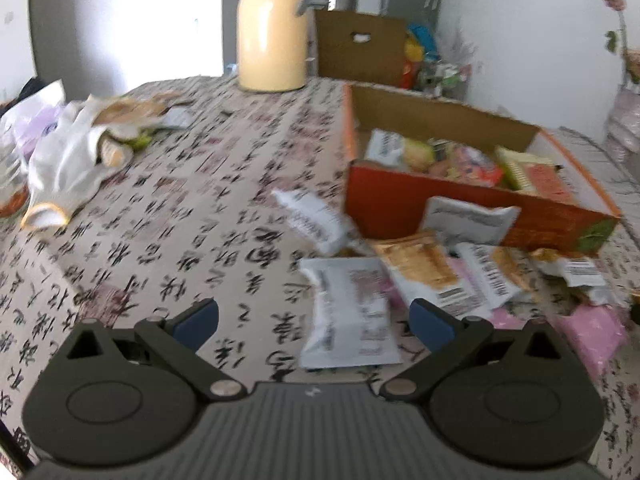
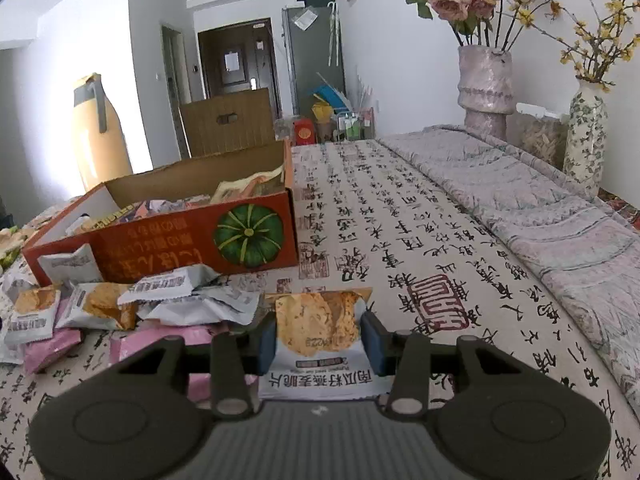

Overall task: Organize snacks
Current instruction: 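Grasp a white wrapped biscuit packet with the left gripper while the right holds its packet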

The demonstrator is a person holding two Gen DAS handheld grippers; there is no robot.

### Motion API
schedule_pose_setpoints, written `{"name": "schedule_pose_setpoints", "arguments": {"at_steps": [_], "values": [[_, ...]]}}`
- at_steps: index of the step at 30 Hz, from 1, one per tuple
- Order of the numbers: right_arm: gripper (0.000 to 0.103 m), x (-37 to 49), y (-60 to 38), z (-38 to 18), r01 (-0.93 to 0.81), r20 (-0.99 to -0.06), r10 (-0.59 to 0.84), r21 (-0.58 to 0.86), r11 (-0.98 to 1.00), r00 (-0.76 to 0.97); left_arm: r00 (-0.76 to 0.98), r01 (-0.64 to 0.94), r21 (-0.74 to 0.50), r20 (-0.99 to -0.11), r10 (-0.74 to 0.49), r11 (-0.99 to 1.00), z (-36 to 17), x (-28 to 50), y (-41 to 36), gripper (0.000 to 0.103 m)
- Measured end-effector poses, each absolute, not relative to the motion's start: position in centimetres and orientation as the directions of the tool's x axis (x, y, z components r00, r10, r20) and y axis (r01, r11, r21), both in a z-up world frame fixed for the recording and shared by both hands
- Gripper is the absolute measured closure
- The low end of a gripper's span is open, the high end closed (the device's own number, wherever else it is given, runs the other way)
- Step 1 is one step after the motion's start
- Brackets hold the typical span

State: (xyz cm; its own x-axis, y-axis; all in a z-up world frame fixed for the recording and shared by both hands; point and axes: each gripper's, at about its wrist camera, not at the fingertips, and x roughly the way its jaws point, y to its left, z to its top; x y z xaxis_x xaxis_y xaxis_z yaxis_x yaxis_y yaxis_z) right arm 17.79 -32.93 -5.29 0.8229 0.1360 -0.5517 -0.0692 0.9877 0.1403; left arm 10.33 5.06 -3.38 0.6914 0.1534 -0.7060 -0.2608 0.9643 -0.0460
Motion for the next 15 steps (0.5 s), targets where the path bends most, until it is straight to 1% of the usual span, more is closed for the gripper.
{"name": "schedule_pose_setpoints", "arguments": {"at_steps": [4,8,11,15], "values": [[0.06,17.8,-32.8,-5.5,-0.064,-0.553,0.134,0.144,0.988,0.822,0.655,-0.278,-0.011,-0.734,0.181,0.961,-4.3,10.9,5.4,0.0],[0.059,17.9,-32.8,-5.7,-0.056,-0.558,0.128,0.145,0.988,0.82,0.642,-0.261,-0.008,-0.748,0.168,0.965,-5.0,11.4,5.1,0.0],[0.059,17.9,-32.9,-5.9,-0.049,-0.561,0.125,0.149,0.988,0.818,0.638,-0.246,0.004,-0.753,0.165,0.969,-5.4,11.8,4.6,0.0],[0.059,18.1,-32.9,-6.1,-0.045,-0.564,0.124,0.152,0.987,0.816,0.629,-0.247,0.042,-0.753,0.194,0.968,-5.8,12.5,3.8,0.0]]}}
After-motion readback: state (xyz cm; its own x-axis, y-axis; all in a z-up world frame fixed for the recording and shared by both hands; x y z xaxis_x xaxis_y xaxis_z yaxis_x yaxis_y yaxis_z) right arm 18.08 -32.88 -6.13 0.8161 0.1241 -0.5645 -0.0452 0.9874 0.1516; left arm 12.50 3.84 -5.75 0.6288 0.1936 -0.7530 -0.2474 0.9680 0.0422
